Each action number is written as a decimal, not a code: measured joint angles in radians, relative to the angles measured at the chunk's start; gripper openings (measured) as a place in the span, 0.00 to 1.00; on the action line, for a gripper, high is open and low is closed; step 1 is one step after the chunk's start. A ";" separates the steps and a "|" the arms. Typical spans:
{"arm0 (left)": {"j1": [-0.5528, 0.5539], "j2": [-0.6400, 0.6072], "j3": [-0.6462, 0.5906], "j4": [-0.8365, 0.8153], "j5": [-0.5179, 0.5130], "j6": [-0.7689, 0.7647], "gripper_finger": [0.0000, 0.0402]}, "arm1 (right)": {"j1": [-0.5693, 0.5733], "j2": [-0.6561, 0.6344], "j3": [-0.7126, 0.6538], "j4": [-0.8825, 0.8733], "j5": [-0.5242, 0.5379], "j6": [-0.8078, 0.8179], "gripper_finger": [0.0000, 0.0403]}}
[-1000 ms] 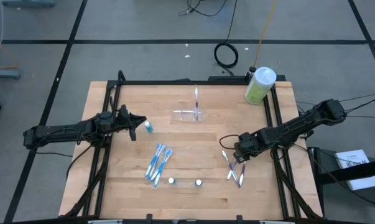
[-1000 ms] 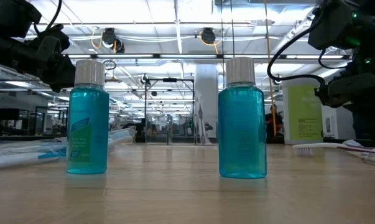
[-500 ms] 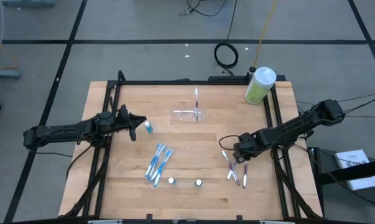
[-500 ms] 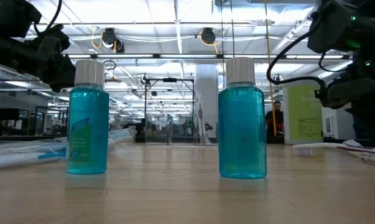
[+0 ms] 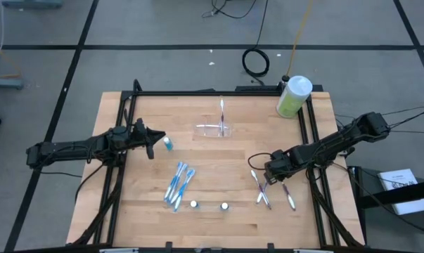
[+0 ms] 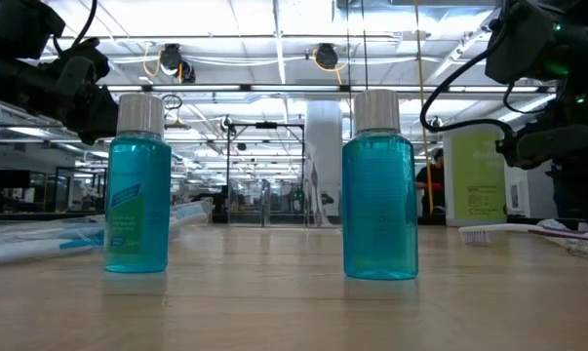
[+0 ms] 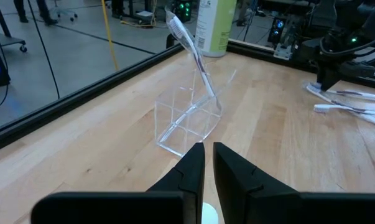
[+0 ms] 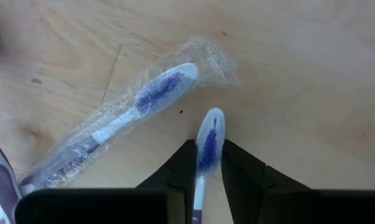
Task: Pick & Place toothbrushing station
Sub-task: Put the violet toothbrush into the transparent organizer
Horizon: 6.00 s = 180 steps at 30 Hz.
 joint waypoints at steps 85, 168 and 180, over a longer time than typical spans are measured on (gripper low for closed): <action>0.000 0.000 0.000 0.000 0.000 0.000 0.09 | -0.656 -0.245 -0.283 1.658 0.006 -1.380 0.14; 0.000 0.000 0.000 0.000 0.000 0.000 0.09 | -0.697 0.146 -0.121 2.086 -0.125 -1.376 0.14; 0.000 0.000 0.000 0.000 0.000 0.000 0.09 | -0.763 0.217 -0.105 2.057 -0.125 -1.264 0.14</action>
